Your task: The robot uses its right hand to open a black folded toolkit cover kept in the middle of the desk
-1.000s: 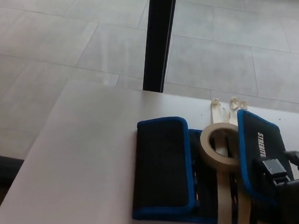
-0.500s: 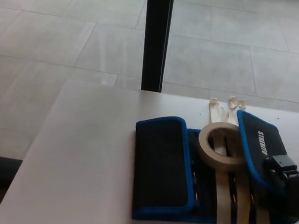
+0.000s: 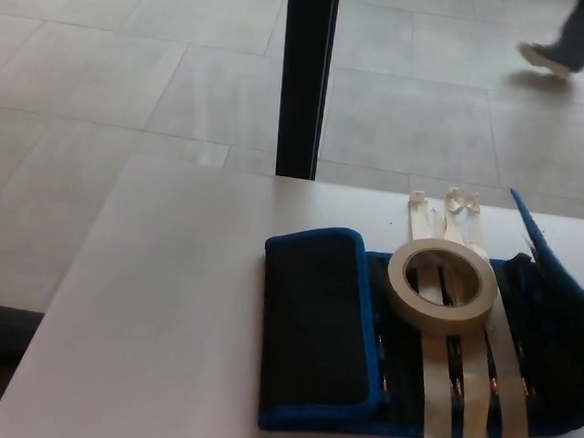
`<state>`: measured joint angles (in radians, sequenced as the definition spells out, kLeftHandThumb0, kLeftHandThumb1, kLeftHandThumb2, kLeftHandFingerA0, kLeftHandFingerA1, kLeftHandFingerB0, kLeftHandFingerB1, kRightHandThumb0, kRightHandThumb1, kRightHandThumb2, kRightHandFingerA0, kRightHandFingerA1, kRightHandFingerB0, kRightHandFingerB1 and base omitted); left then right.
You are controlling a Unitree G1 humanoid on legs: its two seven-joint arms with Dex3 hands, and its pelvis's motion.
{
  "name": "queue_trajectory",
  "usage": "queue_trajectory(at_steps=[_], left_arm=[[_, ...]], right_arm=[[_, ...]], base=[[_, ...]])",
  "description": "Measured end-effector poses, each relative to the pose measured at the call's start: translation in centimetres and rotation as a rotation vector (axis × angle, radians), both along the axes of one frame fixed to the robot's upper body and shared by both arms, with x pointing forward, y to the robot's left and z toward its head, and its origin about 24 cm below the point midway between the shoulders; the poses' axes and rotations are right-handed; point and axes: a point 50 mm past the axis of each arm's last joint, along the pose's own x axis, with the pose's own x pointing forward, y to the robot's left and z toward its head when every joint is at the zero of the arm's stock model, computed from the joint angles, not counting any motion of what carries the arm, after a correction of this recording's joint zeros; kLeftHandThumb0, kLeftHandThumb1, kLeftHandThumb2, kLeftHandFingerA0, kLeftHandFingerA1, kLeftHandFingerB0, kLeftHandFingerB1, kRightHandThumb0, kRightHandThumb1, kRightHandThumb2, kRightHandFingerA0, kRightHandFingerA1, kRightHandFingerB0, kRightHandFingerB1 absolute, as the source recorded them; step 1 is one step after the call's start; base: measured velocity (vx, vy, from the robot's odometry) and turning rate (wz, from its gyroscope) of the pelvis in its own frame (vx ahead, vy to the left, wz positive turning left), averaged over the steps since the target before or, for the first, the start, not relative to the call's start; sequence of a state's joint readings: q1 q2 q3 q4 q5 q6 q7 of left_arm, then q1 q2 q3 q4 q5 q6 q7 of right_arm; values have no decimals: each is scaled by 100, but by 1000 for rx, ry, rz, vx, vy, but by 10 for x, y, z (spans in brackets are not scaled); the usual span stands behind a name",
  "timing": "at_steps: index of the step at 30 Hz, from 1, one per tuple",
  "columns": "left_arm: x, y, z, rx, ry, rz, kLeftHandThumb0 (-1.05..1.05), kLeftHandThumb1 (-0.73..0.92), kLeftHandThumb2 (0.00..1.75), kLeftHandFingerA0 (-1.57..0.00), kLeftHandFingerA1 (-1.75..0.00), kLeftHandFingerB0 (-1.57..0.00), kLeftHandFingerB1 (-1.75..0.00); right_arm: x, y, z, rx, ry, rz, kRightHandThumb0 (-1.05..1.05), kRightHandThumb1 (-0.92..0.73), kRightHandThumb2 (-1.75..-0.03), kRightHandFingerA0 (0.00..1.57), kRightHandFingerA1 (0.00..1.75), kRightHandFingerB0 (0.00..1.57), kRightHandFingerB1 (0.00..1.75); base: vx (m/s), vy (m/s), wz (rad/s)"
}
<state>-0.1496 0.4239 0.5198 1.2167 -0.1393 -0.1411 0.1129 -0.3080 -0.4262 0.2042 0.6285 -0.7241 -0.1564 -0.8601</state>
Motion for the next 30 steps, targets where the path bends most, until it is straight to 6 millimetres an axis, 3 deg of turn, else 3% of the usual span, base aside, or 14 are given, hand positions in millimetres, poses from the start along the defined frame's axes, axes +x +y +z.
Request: queue_trajectory(at_steps=[6, 8, 11, 16, 17, 19, 21, 22, 23, 25, 26, 27, 28, 30], left_arm=[[0, 0, 0, 0, -1, 0, -53, 51, 56, -78, -70, -78, -53], [0, 0, 0, 0, -1, -1, -53, 51, 56, -78, -72, -78, -53], [1, 0, 0, 0, -1, -1, -53, 51, 56, -79, -72, -76, -52], [1, 0, 0, 0, -2, -1, -52, 52, 56, -80, -72, -74, -52], [1, 0, 0, 0, -2, -1, -52, 52, 56, -77, -73, -75, -53], [1, 0, 0, 0, -2, -1, -51, 52, 56, -75, -69, -75, -52], [1, 0, 0, 0, -2, -1, -51, 52, 56, -76, -70, -75, -52], [1, 0, 0, 0, -2, -1, -52, 52, 56, -75, -70, -76, -52], [1, 0, 0, 0, -2, -1, -51, 52, 56, -73, -69, -75, -52], [1, 0, 0, 0, -3, -1, -50, 52, 56, -73, -71, -77, -53], [1, 0, 0, 0, -3, -1, -50, 53, 56, -72, -68, -76, -52], [1, 0, 0, 0, -3, -1, -50, 52, 56, -74, -69, -77, -52], [1, 0, 0, 0, -3, -1, -50, 52, 56, -74, -69, -76, -52], [1, 0, 0, 0, -3, -2, -50, 52, 56, -74, -70, -77, -53]], right_arm=[[-2, -18, 5, 106, -11, -85, -17, -62, -90, 86, 141, 89, 86], [-4, -25, 5, 147, -10, -116, -22, -61, -77, 83, 113, 88, 78], [-6, -31, 5, 206, -14, -153, -21, -63, -72, 95, 140, 84, 88], [-10, -47, 8, 312, -40, -231, -24, -56, -74, 91, 145, 79, 94], [-11, -51, 9, 332, -47, -249, -24, -56, -81, 65, 126, 78, 96], [-15, -60, 11, 374, -60, -291, -20, -56, -80, 60, 131, 78, 100], [-18, -69, 12, 413, -75, -333, -24, -60, -79, 63, 123, 78, 99], [-20, -72, 12, 426, -80, -347, -26, -59, -84, 77, 136, 80, 98], [-23, -79, 12, 455, -89, -379, -19, -57, -94, 70, 113, 74, 92], [-28, -89, 12, 499, -101, -425, -22, -63, -89, 63, 103, 62, 83], [-30, -93, 12, 519, -106, -446, -34, -73, -85, 10, 109, 0, 46], [-33, -98, 12, 545, -114, -470, -47, -83, -79, 18, 97, 0, 0], [-35, -101, 12, 565, -120, -487, -46, -88, -73, 7, 117, 0, 7], [-41, -110, 13, 614, -139, -531, -52, -90, -66, 18, 131, 0, 0]], base=[[0, 0, 0], [0, 0, 0], [0, 0, 0], [0, 0, 0], [0, 0, 0], [0, 0, 0], [0, 0, 0], [0, 0, 0], [0, 0, 0], [0, 0, 0], [0, 0, 0], [0, 0, 0], [0, 0, 0], [0, 0, 0]])
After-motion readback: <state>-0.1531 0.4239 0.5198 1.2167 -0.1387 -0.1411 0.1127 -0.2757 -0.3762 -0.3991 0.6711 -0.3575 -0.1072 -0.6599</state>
